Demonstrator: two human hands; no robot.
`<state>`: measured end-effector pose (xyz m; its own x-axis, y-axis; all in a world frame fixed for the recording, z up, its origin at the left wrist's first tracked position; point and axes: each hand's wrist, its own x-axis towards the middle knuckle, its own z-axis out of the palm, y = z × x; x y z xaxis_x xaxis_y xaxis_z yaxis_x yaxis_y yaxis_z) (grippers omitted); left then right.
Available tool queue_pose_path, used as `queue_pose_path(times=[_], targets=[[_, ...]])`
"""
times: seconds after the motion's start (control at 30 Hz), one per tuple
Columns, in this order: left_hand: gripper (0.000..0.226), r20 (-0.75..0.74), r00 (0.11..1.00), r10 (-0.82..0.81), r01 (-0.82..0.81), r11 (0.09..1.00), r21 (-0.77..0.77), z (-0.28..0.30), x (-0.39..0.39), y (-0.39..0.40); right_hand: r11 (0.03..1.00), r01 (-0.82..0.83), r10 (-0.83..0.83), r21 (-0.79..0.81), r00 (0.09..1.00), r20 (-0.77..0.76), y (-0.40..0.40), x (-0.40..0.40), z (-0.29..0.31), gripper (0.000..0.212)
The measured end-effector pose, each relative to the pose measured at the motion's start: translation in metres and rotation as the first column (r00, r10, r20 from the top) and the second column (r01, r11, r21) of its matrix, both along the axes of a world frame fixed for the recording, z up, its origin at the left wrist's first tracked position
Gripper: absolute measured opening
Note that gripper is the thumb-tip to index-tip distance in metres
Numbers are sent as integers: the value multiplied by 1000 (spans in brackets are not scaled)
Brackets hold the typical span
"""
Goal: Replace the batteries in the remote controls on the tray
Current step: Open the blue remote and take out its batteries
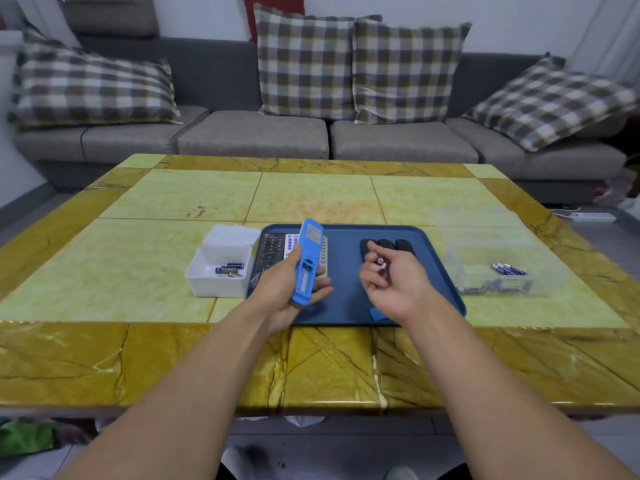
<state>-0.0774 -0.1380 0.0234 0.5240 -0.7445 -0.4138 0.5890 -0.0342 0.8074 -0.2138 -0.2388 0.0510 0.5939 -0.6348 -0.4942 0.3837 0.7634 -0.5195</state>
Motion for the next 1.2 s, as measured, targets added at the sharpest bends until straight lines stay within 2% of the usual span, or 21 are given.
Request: queue_pose_path(times=[0.07,0.13,0.27,0.43,0.6,0.77,0.87,0.93,1.03,1.2], targets=[[54,-9,1000,23,-24,999,-25,0,-4,-4,966,53,-90,254,987,135,-2,4,1,9],[55,-14,999,44,-45,998,-47,2,-7,-6,919,96,-170,382,972,165,0,12,-1,12],[57,-24,997,71,-73,994,-81,4,-9,-6,920,114,-149,374,986,68,6,20,-2,17],[57,-57,993,103,-108,989,-97,3,-5,-4,929,105,-125,355,991,35,9,24,1,18],[48,-66,989,132,-138,986,-95,4,-5,-5,956,81,-103,281,993,64,9,24,1,16],[54,-30,991,132,-134,988,-71,4,-7,-6,994,109,-110,-16,977,-183,5,24,-5,27],[57,-8,992,127,-128,989,-70,3,-6,-6,983,26,-78,-181,954,-288,4,21,-6,22],[58,0,991,131,-131,989,-65,3,-5,-6,977,-60,-6,-207,953,-303,5,22,-6,13],[59,4,990,143,-143,988,-54,-1,-3,-9,959,-132,39,-252,938,-345,5,24,-8,19],[60,40,991,128,-125,990,-61,-2,-5,-12,955,-74,-30,-288,940,-341,4,24,-11,24]])
